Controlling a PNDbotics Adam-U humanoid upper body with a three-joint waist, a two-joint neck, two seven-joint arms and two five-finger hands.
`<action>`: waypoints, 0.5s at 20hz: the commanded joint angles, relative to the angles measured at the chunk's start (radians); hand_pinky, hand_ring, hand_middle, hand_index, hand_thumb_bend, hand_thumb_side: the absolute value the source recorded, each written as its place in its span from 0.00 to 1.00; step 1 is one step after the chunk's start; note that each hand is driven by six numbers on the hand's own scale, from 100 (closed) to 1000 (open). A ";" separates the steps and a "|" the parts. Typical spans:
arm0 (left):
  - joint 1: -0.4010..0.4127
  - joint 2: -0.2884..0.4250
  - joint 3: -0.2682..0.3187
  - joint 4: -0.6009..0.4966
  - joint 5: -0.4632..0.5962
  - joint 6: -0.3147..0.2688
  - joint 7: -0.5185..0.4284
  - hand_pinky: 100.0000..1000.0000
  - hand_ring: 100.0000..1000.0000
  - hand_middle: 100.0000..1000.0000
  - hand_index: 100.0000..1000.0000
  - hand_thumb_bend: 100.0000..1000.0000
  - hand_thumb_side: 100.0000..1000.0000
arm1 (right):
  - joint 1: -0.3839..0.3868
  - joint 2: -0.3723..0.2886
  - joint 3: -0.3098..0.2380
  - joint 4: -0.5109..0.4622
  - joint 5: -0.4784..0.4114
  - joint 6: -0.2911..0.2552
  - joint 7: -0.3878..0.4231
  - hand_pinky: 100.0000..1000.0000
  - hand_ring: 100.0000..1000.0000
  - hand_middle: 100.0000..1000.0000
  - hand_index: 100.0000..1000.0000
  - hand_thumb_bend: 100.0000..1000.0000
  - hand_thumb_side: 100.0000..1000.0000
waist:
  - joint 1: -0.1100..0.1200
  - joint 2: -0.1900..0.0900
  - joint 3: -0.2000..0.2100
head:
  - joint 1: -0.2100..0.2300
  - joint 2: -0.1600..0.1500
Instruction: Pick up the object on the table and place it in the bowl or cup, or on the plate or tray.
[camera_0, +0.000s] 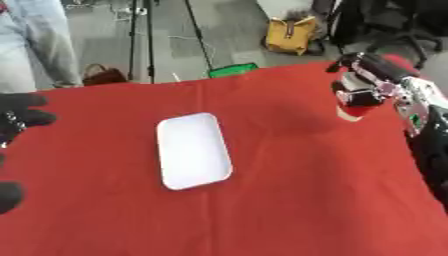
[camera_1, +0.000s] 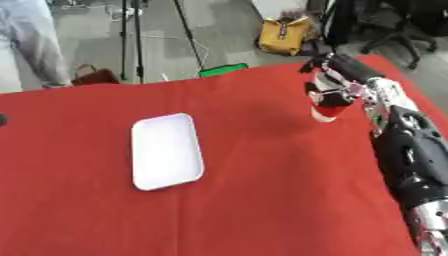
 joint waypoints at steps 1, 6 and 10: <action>-0.013 0.017 0.000 -0.021 0.003 0.000 -0.004 0.72 0.66 0.70 0.77 0.93 0.57 | -0.042 0.009 0.029 -0.075 -0.044 -0.042 0.023 0.05 0.42 0.66 0.77 0.02 0.03 | -0.003 -0.019 0.003 | -0.004 -0.011; -0.015 0.015 -0.003 -0.021 0.007 0.001 -0.007 0.72 0.66 0.70 0.77 0.93 0.57 | -0.087 0.078 0.088 -0.130 -0.083 -0.102 0.071 0.06 0.43 0.67 0.77 0.03 0.03 | -0.004 -0.021 0.011 | -0.012 -0.013; -0.019 0.011 -0.007 -0.021 0.012 0.001 -0.013 0.72 0.66 0.70 0.77 0.93 0.57 | -0.124 0.175 0.135 -0.150 -0.084 -0.149 0.110 0.06 0.43 0.67 0.77 0.04 0.04 | 0.000 -0.022 0.026 | -0.024 -0.018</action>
